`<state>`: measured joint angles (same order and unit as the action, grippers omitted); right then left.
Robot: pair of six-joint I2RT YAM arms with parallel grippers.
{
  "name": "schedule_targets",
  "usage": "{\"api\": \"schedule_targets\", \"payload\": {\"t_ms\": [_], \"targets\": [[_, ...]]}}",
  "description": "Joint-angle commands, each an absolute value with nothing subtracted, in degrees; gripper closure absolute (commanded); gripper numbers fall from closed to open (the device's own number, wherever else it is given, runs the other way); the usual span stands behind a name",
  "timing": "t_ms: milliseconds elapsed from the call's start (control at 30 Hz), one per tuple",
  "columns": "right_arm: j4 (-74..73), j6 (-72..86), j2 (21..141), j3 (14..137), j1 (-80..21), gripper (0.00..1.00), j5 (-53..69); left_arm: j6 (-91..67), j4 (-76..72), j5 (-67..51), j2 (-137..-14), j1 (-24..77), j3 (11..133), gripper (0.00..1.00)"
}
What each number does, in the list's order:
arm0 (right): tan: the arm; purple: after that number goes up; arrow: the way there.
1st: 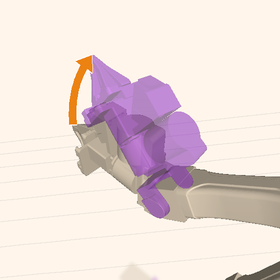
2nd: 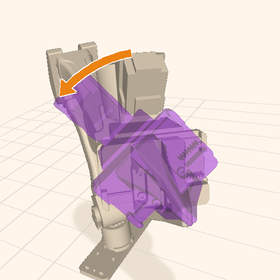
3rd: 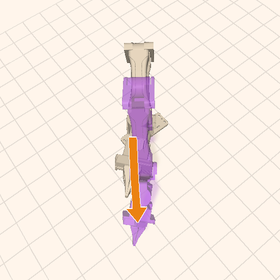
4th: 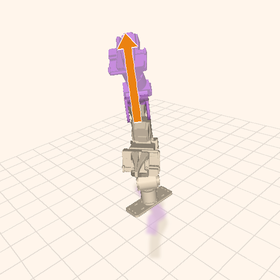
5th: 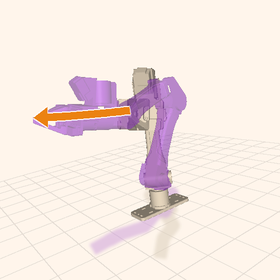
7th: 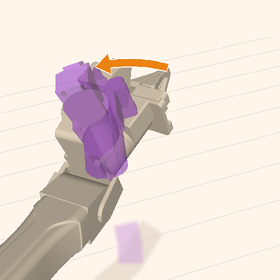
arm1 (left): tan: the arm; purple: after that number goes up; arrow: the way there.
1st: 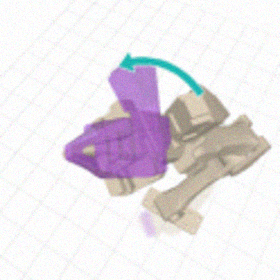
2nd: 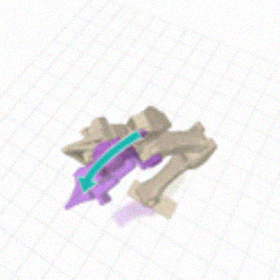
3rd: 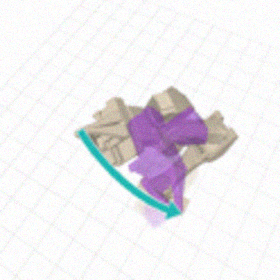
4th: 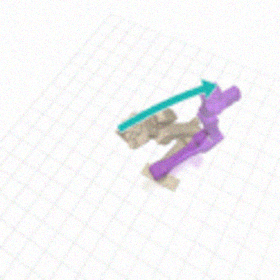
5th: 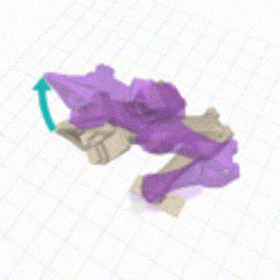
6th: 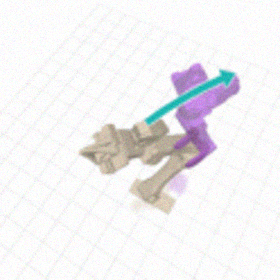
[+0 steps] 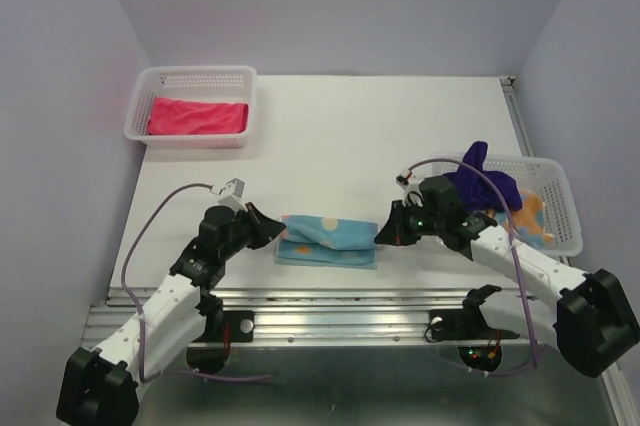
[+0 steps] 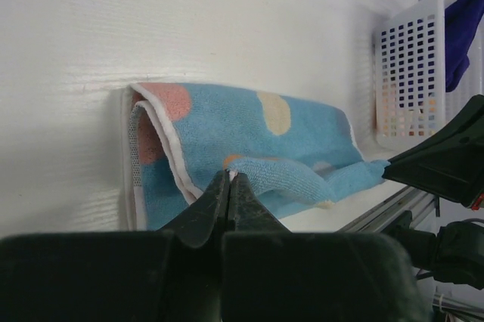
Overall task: Fold and stack the towels
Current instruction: Fold the towel, then neatly place the folded towel into the bin
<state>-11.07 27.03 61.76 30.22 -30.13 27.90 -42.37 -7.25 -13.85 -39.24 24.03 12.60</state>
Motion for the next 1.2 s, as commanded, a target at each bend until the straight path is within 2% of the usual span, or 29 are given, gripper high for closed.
{"api": "schedule_targets", "payload": {"t_ms": [0, 167, 300, 333, 400, 433, 500, 533, 567, 600, 633, 800, 1033, 1100, 1167], "targets": [[-9.8, 28.5, 60.7, 28.9, -31.2, 0.99, 30.8, -43.2, -6.0, -15.9, -36.2, 24.3, 11.7, 1.00], [-9.9, 28.8, 60.3, 27.9, -31.2, 0.99, 30.6, -43.1, -4.4, -14.9, -36.3, 24.3, 11.3, 1.00], [-9.3, 29.4, 61.2, 26.5, -31.3, 0.94, 31.7, -43.5, -3.3, -15.2, -37.7, 24.3, 11.2, 0.99], [-9.4, 29.5, 61.7, 26.2, -31.3, 0.92, 32.3, -43.7, -3.2, -15.3, -37.8, 24.3, 11.1, 0.80], [-10.0, 29.8, 61.9, 25.1, -31.3, 0.85, 32.3, -44.6, -1.9, -15.5, -37.7, 24.3, 11.1, 0.70], [-10.4, 30.0, 61.7, 24.8, -31.3, 0.81, 32.2, -45.3, -1.3, -15.7, -36.9, 24.3, 11.2, 0.52], [-11.2, 30.1, 60.6, 23.9, -31.3, 0.74, 32.4, -46.7, 1.7, -15.6, -35.4, 24.3, 11.4, 0.35], [-11.5, 30.5, 60.0, 23.1, -31.3, 0.61, 33.2, -47.5, 2.9, -15.5, -33.2, 24.3, 11.6, 0.18], [-11.5, 30.6, 58.6, 22.9, -31.3, 0.49, 33.8, -47.8, 4.2, -14.9, -32.2, 24.3, 12.1, 0.06], [-11.8, 31.3, 57.8, 22.4, -31.3, 0.20, 34.3, -48.0, 6.4, -13.4, -30.1, 24.3, 12.4, 0.01], [-11.8, 31.6, 57.1, 22.4, -31.3, 0.00, 34.2, -48.6, 7.5, -12.0, -29.4, 24.3, 12.5, 0.01], [-13.3, 31.4, 54.0, 24.5, -31.3, 0.00, 32.8, -49.4, 8.3, -8.8, -31.7, 24.3, 13.4, 0.01], [-12.9, 29.8, 56.5, 28.1, -31.4, 0.00, 31.2, -44.3, 3.8, -7.2, -49.7, 26.2, 19.2, 0.02], [-12.4, 29.8, 57.3, 28.5, -31.4, 0.00, 31.3, -43.7, 3.7, -5.9, -54.3, 27.9, 21.4, 0.04], [-12.4, 29.4, 57.2, 28.8, -31.3, 0.00, 30.8, -42.3, 3.8, -5.3, -58.3, 30.0, 22.8, 0.12]]}}
